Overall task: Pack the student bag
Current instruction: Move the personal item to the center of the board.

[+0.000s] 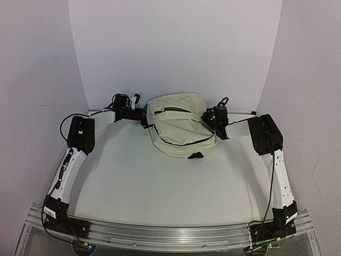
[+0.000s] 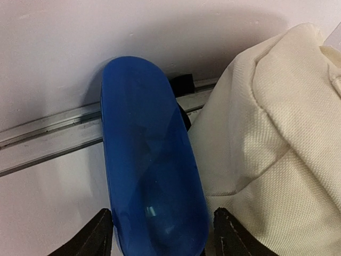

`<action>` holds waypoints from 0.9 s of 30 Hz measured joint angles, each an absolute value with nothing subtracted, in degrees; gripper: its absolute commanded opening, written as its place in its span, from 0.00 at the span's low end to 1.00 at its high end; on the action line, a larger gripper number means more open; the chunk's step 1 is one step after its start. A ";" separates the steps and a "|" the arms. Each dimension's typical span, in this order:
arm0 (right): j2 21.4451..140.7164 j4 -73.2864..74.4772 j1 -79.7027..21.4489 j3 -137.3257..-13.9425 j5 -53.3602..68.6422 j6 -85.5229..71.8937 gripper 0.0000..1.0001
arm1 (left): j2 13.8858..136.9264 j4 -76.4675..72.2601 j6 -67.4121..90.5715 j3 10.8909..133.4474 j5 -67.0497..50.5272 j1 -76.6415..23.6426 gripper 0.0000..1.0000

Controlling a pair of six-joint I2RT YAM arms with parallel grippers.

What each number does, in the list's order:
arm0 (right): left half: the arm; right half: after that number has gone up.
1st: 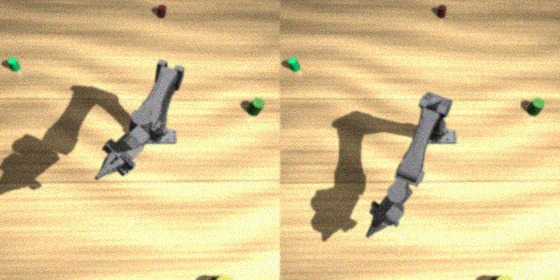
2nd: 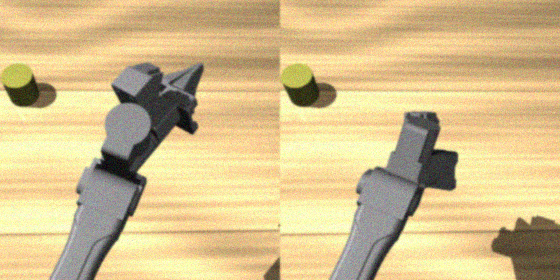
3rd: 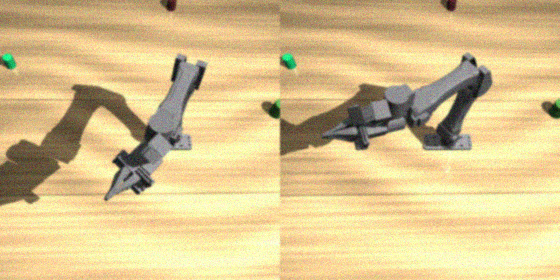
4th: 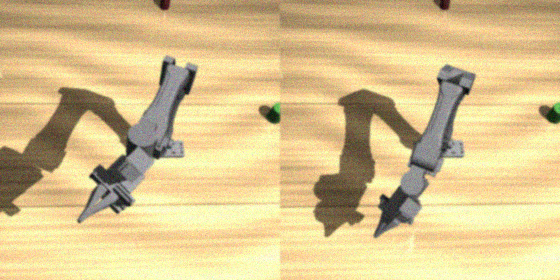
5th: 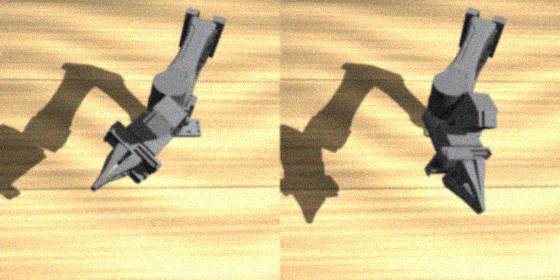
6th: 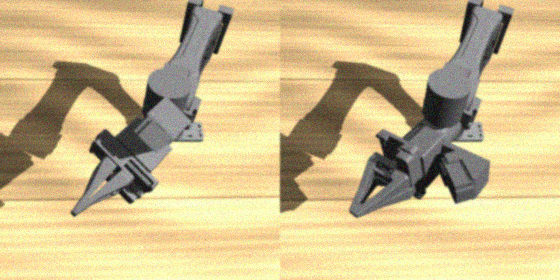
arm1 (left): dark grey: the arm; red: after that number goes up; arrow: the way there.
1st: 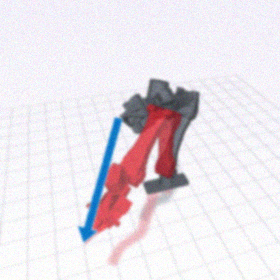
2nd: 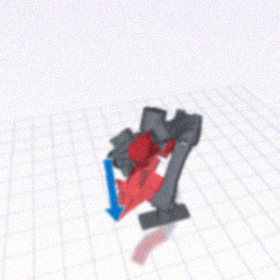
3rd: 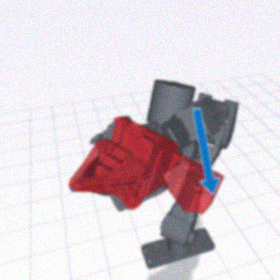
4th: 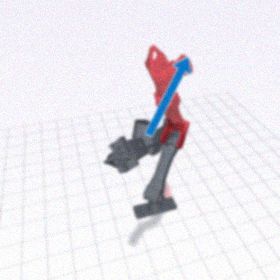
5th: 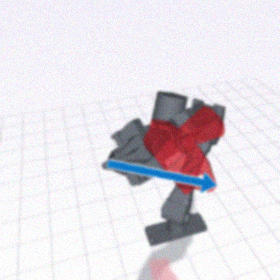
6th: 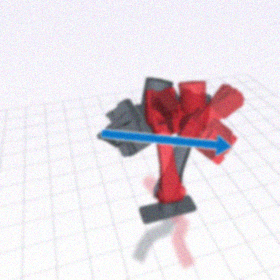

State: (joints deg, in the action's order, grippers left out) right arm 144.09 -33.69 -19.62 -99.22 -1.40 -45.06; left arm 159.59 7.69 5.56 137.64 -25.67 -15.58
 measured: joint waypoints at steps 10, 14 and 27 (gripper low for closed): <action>143.87 -33.39 -19.53 -99.20 -0.92 -45.40 0.00 | 159.70 9.43 7.29 137.73 -25.29 -15.68 0.74; 143.84 -33.42 -19.53 -99.05 -0.82 -45.76 0.00 | 159.87 11.06 7.87 138.72 -25.29 -15.66 0.71; 143.40 -33.60 -19.51 -98.29 -0.75 -47.04 0.00 | 159.89 13.08 12.48 139.46 -25.90 -15.79 0.39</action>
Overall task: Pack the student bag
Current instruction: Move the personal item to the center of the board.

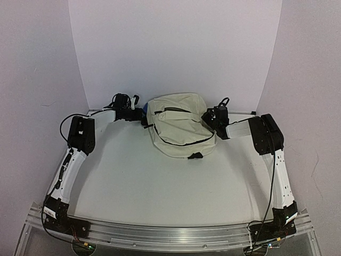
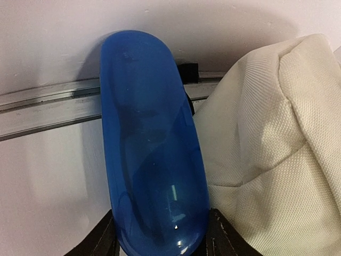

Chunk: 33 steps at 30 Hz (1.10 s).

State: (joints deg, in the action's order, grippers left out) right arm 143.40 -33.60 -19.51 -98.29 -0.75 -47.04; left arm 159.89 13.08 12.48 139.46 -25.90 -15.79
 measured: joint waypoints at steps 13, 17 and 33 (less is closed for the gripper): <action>141.80 -33.61 -19.14 -96.32 -0.51 -47.59 0.00 | 155.66 3.92 21.64 128.79 -29.18 -15.35 0.30; 140.58 -33.43 -19.02 -94.95 -0.53 -47.56 0.00 | 150.54 2.01 23.23 119.92 -29.74 -15.39 0.30; 133.82 -32.39 -18.63 -87.69 -0.94 -46.49 0.00 | 124.32 -1.47 27.37 81.33 -30.76 -15.96 0.29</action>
State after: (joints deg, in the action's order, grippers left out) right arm 133.82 -32.39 -18.63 -87.69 -0.94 -46.49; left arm 124.32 -1.47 27.37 81.33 -30.76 -15.96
